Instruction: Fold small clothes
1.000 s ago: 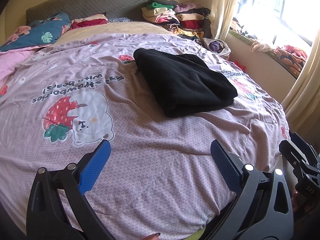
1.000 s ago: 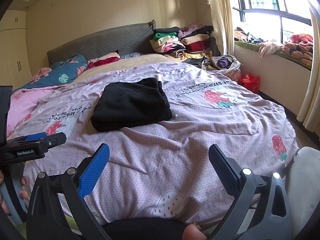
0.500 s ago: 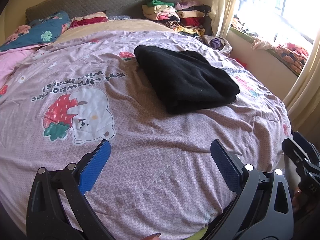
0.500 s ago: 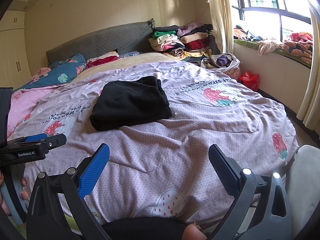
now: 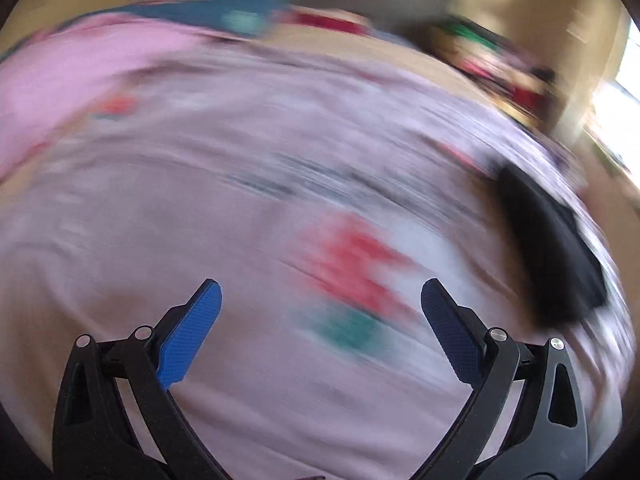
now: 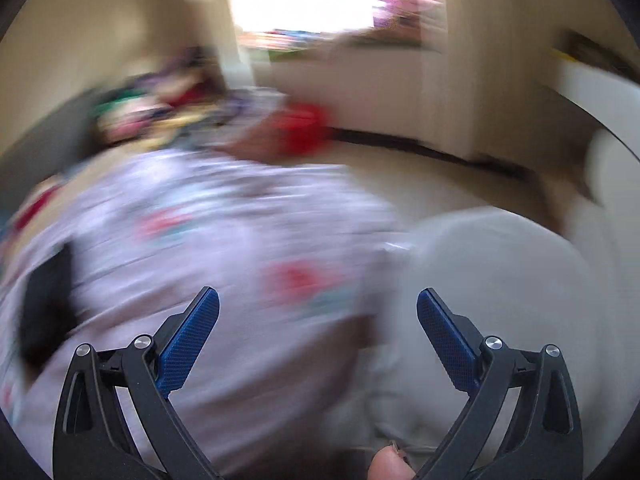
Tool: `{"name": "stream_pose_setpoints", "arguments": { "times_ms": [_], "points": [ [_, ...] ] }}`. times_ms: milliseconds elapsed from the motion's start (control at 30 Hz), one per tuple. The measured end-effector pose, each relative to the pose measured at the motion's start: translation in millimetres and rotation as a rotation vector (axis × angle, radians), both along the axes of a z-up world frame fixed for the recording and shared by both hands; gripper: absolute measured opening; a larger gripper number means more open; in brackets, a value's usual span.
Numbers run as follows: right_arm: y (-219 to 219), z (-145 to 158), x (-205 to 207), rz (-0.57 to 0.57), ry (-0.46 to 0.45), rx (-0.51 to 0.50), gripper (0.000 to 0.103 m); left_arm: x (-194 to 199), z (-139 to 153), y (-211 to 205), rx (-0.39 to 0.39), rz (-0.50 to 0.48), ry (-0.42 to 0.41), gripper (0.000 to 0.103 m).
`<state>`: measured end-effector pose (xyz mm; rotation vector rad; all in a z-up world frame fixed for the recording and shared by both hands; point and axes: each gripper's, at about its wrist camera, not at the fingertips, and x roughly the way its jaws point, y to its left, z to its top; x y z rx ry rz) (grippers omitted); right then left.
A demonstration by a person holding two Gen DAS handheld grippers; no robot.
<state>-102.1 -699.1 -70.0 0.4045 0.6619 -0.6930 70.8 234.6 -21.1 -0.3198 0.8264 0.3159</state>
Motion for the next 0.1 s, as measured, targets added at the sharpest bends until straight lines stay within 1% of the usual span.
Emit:
{"name": "stream_pose_setpoints", "arguments": {
  "times_ms": [33,67,100],
  "points": [
    [-41.8,-12.2,-5.0,-0.102,0.039,0.015,0.099,2.1,1.1,38.5,0.031,0.097,0.006,0.094],
    [-69.4,-21.2,-8.3,-0.17,0.073,0.013,0.099,3.5,2.2,69.1,0.06,0.166,0.007,0.094],
    [-94.7,-30.5,-12.1,-0.237,0.115,0.001,0.099,4.8,2.0,109.6,0.109,0.259,0.022,0.094]
  ]
}}
